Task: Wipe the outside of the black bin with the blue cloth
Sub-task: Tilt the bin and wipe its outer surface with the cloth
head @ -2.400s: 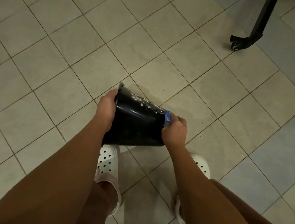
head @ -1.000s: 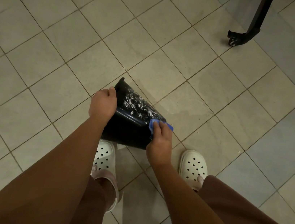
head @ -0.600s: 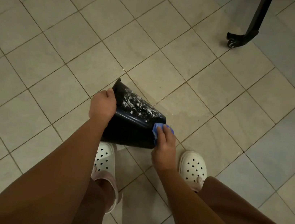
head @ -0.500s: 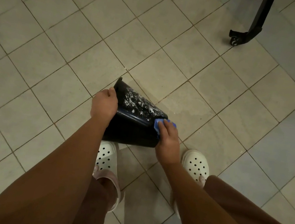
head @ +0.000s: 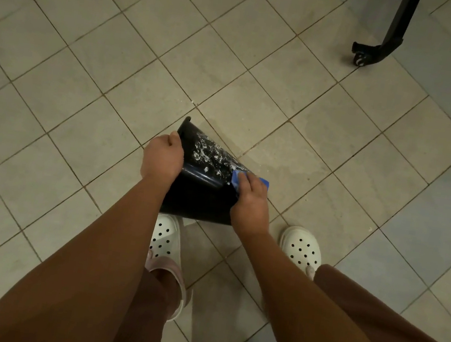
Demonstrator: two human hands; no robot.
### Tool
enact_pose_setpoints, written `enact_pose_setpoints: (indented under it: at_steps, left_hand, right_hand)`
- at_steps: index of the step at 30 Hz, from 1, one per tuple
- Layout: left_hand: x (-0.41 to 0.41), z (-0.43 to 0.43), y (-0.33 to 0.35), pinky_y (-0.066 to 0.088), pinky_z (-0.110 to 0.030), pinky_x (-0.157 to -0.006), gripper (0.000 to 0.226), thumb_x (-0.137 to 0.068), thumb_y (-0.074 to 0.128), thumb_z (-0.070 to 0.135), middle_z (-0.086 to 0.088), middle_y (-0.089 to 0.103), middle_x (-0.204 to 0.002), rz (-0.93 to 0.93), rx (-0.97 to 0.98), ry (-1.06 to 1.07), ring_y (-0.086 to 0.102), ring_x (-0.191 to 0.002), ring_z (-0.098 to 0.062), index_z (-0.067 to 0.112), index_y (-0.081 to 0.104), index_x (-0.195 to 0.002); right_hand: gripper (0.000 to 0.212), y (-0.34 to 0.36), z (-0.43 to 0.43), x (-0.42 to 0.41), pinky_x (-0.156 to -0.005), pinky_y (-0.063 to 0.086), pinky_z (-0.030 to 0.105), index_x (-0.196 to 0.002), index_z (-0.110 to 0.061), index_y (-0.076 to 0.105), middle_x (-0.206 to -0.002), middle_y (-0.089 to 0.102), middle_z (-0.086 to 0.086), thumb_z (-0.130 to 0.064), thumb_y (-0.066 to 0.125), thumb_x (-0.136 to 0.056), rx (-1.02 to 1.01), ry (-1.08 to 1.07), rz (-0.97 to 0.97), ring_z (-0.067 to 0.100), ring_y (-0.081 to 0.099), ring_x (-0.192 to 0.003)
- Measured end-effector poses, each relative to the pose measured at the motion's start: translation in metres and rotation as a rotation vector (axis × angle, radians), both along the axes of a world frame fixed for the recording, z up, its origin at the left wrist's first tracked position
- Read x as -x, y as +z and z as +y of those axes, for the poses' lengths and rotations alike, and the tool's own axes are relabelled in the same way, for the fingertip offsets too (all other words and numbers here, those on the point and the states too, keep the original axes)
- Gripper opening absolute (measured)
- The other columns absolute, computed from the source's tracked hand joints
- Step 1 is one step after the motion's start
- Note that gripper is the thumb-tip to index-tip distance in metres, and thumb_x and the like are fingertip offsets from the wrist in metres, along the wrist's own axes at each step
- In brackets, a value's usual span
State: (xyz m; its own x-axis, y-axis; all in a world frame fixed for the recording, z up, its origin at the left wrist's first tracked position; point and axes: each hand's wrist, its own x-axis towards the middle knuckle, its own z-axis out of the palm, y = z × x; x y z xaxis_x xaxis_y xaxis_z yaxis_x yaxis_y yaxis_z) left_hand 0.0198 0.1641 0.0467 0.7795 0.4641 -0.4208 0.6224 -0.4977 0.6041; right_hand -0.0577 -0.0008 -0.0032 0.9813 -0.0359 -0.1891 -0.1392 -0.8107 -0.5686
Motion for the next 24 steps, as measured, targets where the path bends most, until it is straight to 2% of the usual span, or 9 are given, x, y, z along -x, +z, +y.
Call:
enact_pose_setpoints:
  at_steps: [2, 5, 10, 12, 15, 18, 21, 24]
  left_hand:
    - [0.001, 0.000, 0.000, 0.032, -0.031, -0.057, 0.047, -0.104, 0.034, 0.033, -0.004, 0.042, -0.061, 0.003, -0.009, -0.001, 0.040, -0.056, -0.017, 0.015, 0.039, -0.060]
    - [0.001, 0.000, 0.000, 0.029, -0.030, -0.054, 0.048, -0.104, 0.034, 0.034, -0.004, 0.042, -0.061, 0.018, -0.034, -0.012, 0.039, -0.055, -0.016, 0.015, 0.039, -0.061]
    - [0.000, -0.002, 0.004, 0.029, -0.031, -0.053, 0.049, -0.104, 0.033, 0.036, -0.004, 0.044, -0.062, 0.041, -0.071, -0.038, 0.040, -0.055, -0.017, 0.014, 0.040, -0.061]
    - [0.002, -0.002, 0.004, 0.029, -0.031, -0.052, 0.049, -0.104, 0.033, 0.035, -0.004, 0.044, -0.062, 0.038, -0.072, -0.045, 0.040, -0.055, -0.017, 0.014, 0.040, -0.061]
    - [0.004, -0.001, 0.003, 0.029, -0.031, -0.053, 0.049, -0.104, 0.033, 0.035, -0.004, 0.044, -0.061, 0.032, -0.073, -0.046, 0.040, -0.055, -0.017, 0.014, 0.039, -0.061]
    - [0.003, -0.001, 0.003, 0.030, -0.031, -0.053, 0.049, -0.104, 0.032, 0.036, -0.004, 0.045, -0.062, 0.028, -0.084, -0.047, 0.041, -0.055, -0.017, 0.014, 0.041, -0.061]
    - [0.002, -0.001, 0.003, 0.033, -0.031, -0.057, 0.049, -0.104, 0.033, 0.037, -0.005, 0.045, -0.062, 0.034, -0.075, -0.036, 0.041, -0.056, -0.018, 0.014, 0.042, -0.062]
    - [0.003, 0.000, 0.002, 0.035, -0.035, -0.062, 0.048, -0.104, 0.034, 0.036, -0.005, 0.044, -0.062, 0.025, -0.027, -0.026, 0.041, -0.057, -0.018, 0.014, 0.040, -0.062]
  right_hand:
    - [0.064, 0.000, -0.012, -0.011, -0.107, 0.032, 0.035, -0.137, -0.006, 0.042, -0.136, 0.045, 0.014, 0.011, 0.050, -0.076, -0.017, -0.059, 0.115, 0.029, 0.037, -0.125]
    - [0.059, 0.000, -0.024, -0.013, -0.104, 0.033, 0.031, -0.139, -0.009, 0.039, -0.136, 0.044, 0.012, 0.004, 0.050, -0.082, -0.011, -0.163, 0.255, 0.026, 0.038, -0.124]
    - [0.058, 0.002, -0.002, 0.004, -0.101, 0.039, 0.038, -0.129, -0.001, 0.049, -0.128, 0.050, 0.018, 0.009, 0.053, -0.072, 0.009, -0.030, 0.078, 0.033, 0.041, -0.118]
    - [0.059, 0.000, -0.003, -0.006, -0.102, 0.038, 0.037, -0.131, -0.002, 0.048, -0.129, 0.050, 0.017, 0.009, 0.052, -0.073, 0.016, 0.032, 0.058, 0.032, 0.039, -0.119]
    - [0.059, -0.002, -0.014, -0.022, -0.103, 0.033, 0.033, -0.135, -0.006, 0.044, -0.133, 0.047, 0.014, 0.008, 0.049, -0.078, 0.014, 0.030, 0.172, 0.029, 0.038, -0.121]
    - [0.057, -0.004, -0.022, -0.022, -0.100, 0.035, 0.033, -0.135, -0.006, 0.043, -0.131, 0.047, 0.016, 0.005, 0.050, -0.080, 0.004, -0.084, 0.277, 0.030, 0.041, -0.118]
    - [0.056, 0.001, -0.008, 0.003, -0.097, 0.039, 0.033, -0.132, -0.004, 0.045, -0.126, 0.049, 0.015, 0.004, 0.054, -0.077, 0.056, -0.178, 0.188, 0.028, 0.043, -0.114]
    - [0.059, -0.004, 0.002, 0.016, -0.093, 0.047, 0.042, -0.120, 0.002, 0.056, -0.116, 0.057, 0.020, 0.012, 0.061, -0.062, 0.009, -0.067, 0.014, 0.035, 0.050, -0.107]
